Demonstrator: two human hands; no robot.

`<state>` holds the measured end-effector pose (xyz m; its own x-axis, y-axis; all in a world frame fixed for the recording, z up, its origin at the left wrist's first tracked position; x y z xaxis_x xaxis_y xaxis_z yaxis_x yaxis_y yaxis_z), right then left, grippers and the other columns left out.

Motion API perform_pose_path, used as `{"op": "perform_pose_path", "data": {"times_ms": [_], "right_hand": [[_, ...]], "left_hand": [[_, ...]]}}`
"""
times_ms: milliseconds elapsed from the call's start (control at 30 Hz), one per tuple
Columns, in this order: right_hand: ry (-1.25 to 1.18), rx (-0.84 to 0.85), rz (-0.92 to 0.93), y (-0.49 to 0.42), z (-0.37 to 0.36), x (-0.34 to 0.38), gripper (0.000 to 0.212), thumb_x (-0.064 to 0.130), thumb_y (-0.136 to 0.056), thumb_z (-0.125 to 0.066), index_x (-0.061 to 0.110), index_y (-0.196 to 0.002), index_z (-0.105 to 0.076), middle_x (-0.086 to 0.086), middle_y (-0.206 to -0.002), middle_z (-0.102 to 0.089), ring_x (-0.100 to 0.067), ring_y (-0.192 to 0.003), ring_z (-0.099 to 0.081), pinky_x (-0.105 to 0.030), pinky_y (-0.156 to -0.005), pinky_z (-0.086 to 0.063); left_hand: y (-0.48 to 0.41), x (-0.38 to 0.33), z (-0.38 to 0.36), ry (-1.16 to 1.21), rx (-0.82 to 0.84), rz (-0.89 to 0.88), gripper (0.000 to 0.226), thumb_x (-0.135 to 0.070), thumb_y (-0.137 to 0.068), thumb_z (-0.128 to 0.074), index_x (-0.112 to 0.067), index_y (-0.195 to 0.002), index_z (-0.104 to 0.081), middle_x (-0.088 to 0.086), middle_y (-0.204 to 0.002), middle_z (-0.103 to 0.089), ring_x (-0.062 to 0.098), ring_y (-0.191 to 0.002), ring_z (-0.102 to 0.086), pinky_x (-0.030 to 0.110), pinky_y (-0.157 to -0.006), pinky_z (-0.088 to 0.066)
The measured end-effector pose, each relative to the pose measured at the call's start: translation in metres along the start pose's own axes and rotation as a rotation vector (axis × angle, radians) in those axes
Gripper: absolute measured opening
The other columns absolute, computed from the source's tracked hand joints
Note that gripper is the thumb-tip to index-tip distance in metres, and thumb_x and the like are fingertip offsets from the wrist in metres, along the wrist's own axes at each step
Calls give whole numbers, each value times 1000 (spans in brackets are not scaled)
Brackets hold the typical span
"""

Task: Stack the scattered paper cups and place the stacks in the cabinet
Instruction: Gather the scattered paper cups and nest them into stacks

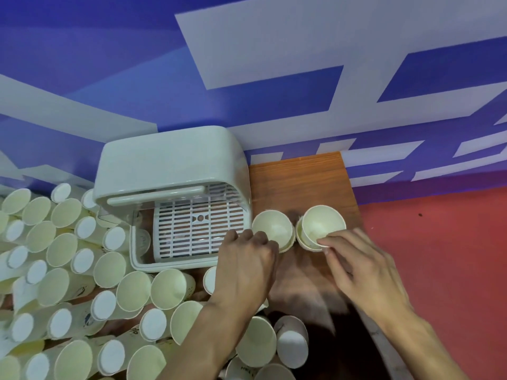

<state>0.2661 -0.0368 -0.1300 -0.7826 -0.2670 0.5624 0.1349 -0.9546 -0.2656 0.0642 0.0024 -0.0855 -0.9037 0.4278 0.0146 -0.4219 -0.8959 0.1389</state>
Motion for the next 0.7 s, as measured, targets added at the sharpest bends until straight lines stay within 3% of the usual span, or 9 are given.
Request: {"op": "perform_pose_path", "data": {"times_ms": [133,300,567,633,700], "right_hand": [[26,-1,-9,-4,-6,-5,19,28,-95,-65,21,-109,-75,12,-107,-68,-16,-92,-64,-34,-68,-54],[42,13,-11,-3,-18,-12,17,25,-96,-62,21,-103,-77,12,-103,-69,-16,-87,-63,-36,-65,-53],[72,11,-90,-4,-24,-15,15,29,-96,-60,25,-98,-75,17,-97,-69,-14,-86,-60,-32,-65,-52],[57,-2,-93,-5,-27,-15,15,29,-97,-59,25,-99,-74,15,-98,-69,-15,-87,-60,-36,-65,-54],[62,18,-98,-3,-27,-13,16,30,-98,-59,25,-102,-74,13,-100,-70,-15,-89,-61,-38,-67,-54]], "left_hand": [[-7,2,-17,24,33,-33,24,-13,-44,-82,-24,-59,-67,-5,-60,-60,20,-57,-57,28,-56,-38],[-14,5,-46,79,40,-40,33,-13,-48,-91,-21,-52,-59,-3,-55,-55,20,-60,-56,27,-50,-42],[-17,4,-55,128,32,-52,27,-14,-55,-89,-20,-55,-63,-4,-57,-59,19,-66,-58,27,-46,-48],[-16,5,-50,121,0,-59,20,-21,-61,-89,-22,-65,-68,-3,-66,-64,20,-71,-61,28,-48,-49],[-11,5,-41,137,-26,-52,22,-30,-70,-85,-23,-86,-73,-4,-85,-70,20,-80,-64,30,-54,-50]]}}
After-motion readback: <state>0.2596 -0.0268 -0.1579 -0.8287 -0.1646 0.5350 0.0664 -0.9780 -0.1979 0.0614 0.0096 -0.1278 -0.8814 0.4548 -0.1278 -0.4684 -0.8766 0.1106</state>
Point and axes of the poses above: each hand's wrist, its own y-axis away from the middle knuckle, its own z-axis out of the back of the hand, x = y × z, the point moved 3 cm from there along -y, towards the middle knuckle
